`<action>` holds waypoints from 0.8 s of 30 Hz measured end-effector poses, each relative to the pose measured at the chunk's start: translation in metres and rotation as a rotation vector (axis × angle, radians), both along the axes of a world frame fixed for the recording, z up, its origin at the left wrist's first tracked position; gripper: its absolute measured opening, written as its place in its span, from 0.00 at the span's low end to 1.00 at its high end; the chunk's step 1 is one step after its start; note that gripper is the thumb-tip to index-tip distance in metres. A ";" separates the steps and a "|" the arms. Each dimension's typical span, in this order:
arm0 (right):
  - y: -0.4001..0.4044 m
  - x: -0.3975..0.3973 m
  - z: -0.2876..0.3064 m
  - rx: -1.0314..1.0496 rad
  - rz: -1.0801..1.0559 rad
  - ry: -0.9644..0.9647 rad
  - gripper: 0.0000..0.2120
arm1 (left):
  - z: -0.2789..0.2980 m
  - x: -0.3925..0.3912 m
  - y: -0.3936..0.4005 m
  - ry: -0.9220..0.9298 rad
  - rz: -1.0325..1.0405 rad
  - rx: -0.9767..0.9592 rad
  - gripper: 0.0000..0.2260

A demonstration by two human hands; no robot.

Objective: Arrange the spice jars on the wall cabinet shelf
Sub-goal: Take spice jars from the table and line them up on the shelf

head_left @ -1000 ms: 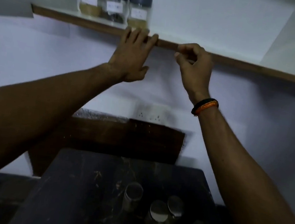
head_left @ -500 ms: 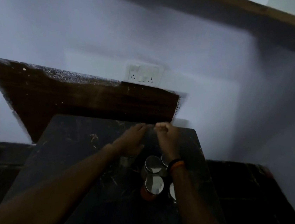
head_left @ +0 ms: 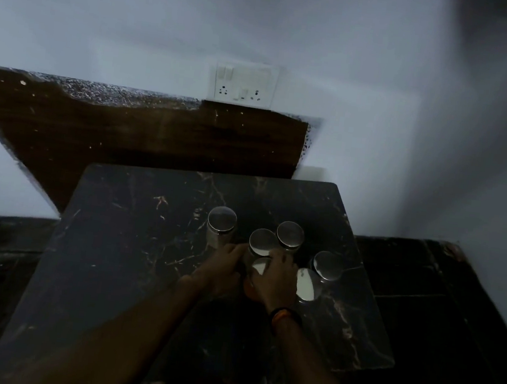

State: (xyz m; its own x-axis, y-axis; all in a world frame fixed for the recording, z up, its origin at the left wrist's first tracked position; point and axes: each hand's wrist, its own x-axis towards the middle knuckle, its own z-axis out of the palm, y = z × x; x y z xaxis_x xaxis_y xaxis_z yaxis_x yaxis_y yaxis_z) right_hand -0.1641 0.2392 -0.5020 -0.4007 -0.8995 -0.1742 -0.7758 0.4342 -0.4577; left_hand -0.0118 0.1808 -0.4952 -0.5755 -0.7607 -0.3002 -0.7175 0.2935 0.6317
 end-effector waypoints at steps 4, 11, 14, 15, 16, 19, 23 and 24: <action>0.004 0.006 -0.020 0.044 -0.009 0.059 0.49 | 0.000 0.005 0.002 0.035 0.040 0.035 0.33; 0.001 0.006 -0.034 0.055 -0.013 0.095 0.51 | -0.006 0.011 0.006 0.076 0.054 0.042 0.29; 0.003 0.006 -0.031 0.001 -0.024 0.065 0.48 | -0.010 0.013 0.006 0.112 0.095 0.106 0.27; 0.004 0.006 -0.029 -0.011 -0.030 0.029 0.47 | -0.012 0.015 0.006 0.128 0.114 0.131 0.27; 0.005 0.007 -0.026 -0.019 -0.035 -0.013 0.45 | -0.014 0.016 0.007 0.148 0.136 0.153 0.26; 0.005 0.006 -0.010 -0.012 -0.021 -0.134 0.35 | -0.016 0.021 0.010 0.229 0.261 0.235 0.20; -0.002 -0.004 0.022 -0.028 0.084 -0.345 0.29 | -0.017 0.030 0.013 0.369 0.447 0.307 0.14; -0.004 -0.007 0.032 -0.041 0.104 -0.421 0.33 | -0.016 0.032 0.013 0.433 0.508 0.369 0.13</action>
State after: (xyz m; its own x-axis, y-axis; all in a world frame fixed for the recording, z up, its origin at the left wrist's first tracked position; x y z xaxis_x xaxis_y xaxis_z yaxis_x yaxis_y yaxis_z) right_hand -0.1707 0.2350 -0.4697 -0.2091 -0.9411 -0.2658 -0.5568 0.3380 -0.7588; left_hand 0.0201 0.1941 -0.5115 -0.3056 -0.8577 -0.4136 -0.3742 -0.2912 0.8804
